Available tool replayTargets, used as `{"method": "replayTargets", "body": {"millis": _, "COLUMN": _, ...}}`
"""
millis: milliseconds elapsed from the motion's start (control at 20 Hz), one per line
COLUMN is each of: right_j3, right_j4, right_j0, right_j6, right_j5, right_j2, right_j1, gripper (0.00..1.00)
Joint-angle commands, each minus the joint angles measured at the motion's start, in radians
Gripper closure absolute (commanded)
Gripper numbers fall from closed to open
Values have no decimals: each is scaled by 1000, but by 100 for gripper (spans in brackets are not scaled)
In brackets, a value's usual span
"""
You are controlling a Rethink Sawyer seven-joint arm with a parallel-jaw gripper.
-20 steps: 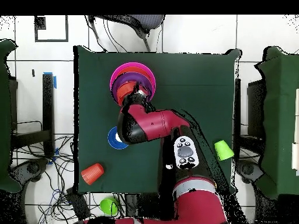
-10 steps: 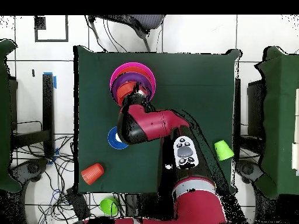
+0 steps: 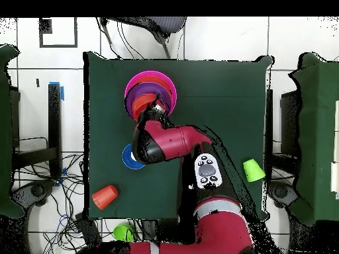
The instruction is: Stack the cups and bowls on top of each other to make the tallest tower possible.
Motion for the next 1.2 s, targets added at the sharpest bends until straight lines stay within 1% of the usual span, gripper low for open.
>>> {"method": "replayTargets", "body": {"millis": 50, "right_j3": 30, "right_j4": -61, "right_j0": 14, "right_j6": 59, "right_j5": 183, "right_j2": 48, "right_j1": 61, "gripper": 0}}
{"method": "replayTargets", "body": {"millis": 350, "right_j3": 37, "right_j4": -60, "right_j0": 2, "right_j6": 50, "right_j5": 203, "right_j2": 59, "right_j1": 60, "gripper": 0}}
{"method": "replayTargets", "body": {"millis": 500, "right_j3": 31, "right_j4": -86, "right_j0": -4, "right_j6": 27, "right_j5": 193, "right_j2": 68, "right_j1": 54, "gripper": 0}}
{"method": "replayTargets", "body": {"millis": 700, "right_j3": 15, "right_j4": -88, "right_j0": 27, "right_j6": 25, "right_j5": 196, "right_j2": 17, "right_j1": 45, "gripper": 0}}
{"method": "replayTargets", "body": {"millis": 900, "right_j3": 12, "right_j4": -89, "right_j0": 35, "right_j6": 17, "right_j5": 206, "right_j2": 5, "right_j1": 31, "gripper": 0}}
{"method": "replayTargets", "body": {"millis": 1050, "right_j3": 23, "right_j4": -92, "right_j0": 17, "right_j6": -1, "right_j5": 231, "right_j2": 26, "right_j1": 6, "gripper": 0}}
{"method": "replayTargets", "body": {"millis": 1200, "right_j3": 46, "right_j4": -91, "right_j0": -16, "right_j6": -32, "right_j5": 282, "right_j2": 64, "right_j1": -36, "gripper": 0}}
